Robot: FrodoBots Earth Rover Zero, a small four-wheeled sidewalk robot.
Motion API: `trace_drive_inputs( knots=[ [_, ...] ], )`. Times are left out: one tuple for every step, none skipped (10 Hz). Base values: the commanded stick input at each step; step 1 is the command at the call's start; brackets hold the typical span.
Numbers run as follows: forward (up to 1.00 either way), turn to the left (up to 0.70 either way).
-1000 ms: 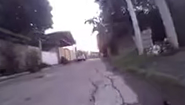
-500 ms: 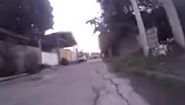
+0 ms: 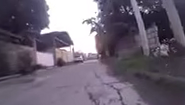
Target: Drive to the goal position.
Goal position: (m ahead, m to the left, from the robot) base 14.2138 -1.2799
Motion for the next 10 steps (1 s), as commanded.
trace_drive_inputs(
  knots=[
    [0.7,-0.29],
    [0.7,-0.14],
    [0.7,0.0],
    [0.7,0.0],
    [0.7,0.0],
    [0.7,0.0],
    [0.7,0.0],
    [0.7,-0.09],
    [0.7,-0.35],
    [0.7,-0.34]
  ],
)
